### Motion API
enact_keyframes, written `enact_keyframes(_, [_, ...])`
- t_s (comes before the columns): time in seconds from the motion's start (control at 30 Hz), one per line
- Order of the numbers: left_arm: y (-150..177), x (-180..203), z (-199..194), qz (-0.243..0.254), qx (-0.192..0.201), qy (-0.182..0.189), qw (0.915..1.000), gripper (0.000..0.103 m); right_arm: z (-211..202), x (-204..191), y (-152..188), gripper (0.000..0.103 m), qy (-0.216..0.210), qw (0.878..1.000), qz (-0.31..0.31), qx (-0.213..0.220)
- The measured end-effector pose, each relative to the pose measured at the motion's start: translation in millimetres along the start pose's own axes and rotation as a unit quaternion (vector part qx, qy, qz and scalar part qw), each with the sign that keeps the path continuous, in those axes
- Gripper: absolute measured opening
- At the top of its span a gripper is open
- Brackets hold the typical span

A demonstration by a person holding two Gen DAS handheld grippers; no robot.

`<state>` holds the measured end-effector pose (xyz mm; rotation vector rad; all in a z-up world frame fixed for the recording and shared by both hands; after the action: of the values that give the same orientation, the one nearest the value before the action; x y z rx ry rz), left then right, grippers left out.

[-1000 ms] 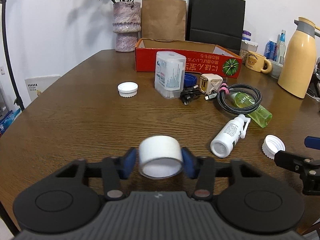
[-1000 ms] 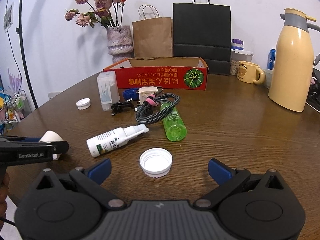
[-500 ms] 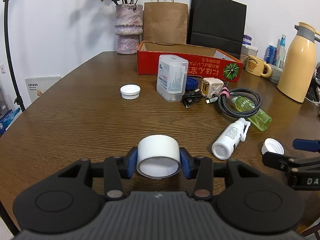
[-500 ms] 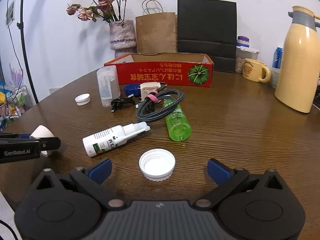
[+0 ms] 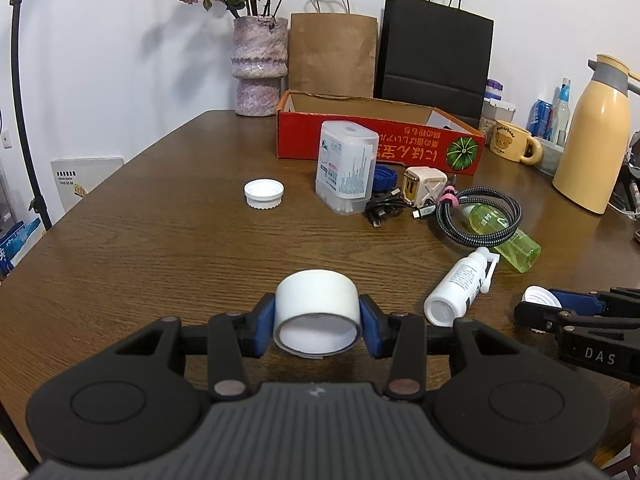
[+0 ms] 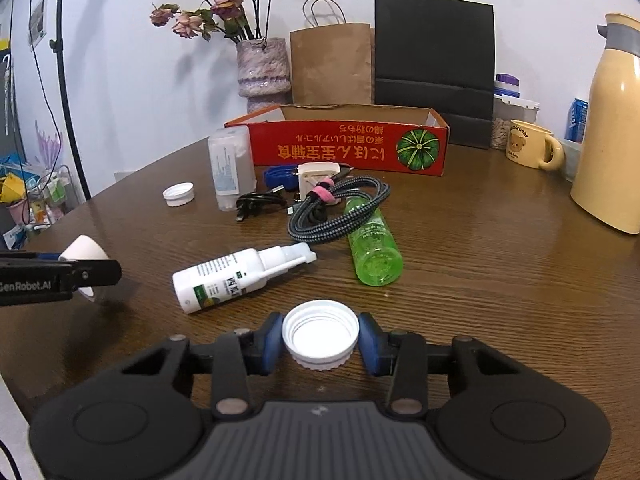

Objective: Organize rigid objects
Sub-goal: 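Grasp the white tape roll with the left tool while the right tool grasps a white bottle cap, then carry the tape roll and cap with both tools over the cardboard box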

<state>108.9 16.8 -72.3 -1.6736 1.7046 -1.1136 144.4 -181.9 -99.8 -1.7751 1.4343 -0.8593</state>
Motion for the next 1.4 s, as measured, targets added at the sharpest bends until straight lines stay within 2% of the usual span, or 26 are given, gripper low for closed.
enact_keyframes(0.37, [-25, 2, -19, 0.012, 0.034, 0.0, 0.9993, 0.045, -24, 11, -22, 0.039, 0.009, 0.999, 0.011, 0.041])
enact_keyframes(0.5, [-41, 3, -27, 0.019, 0.053, -0.002, 0.9984, 0.045, -31, 15, -38, 0.039, 0.012, 0.998, 0.015, 0.058])
enact_keyframes(0.8, [-90, 14, -43, 0.028, 0.103, 0.022, 0.9941, 0.045, -43, 20, -84, 0.039, 0.011, 0.994, 0.028, 0.101])
enact_keyframes(1.03, [-121, 20, -34, 0.034, 0.113, 0.032, 0.9925, 0.045, -39, 26, -118, 0.039, 0.013, 0.991, 0.043, 0.125])
enact_keyframes(1.4, [-162, 22, 3, 0.022, 0.119, 0.042, 0.9918, 0.045, -10, 36, -164, 0.039, 0.016, 0.989, 0.06, 0.136])
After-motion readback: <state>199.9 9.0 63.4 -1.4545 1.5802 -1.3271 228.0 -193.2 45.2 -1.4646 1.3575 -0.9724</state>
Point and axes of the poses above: each gripper's, at about its wrist camera, not at the fingertips, and z roughly the way its jaws point, x to its right, y to its underside, the point moved 8 cm from there along z, roughly the way its jaws point, and after that the axes turned 13 degrees about y, right-handed, at the moved point
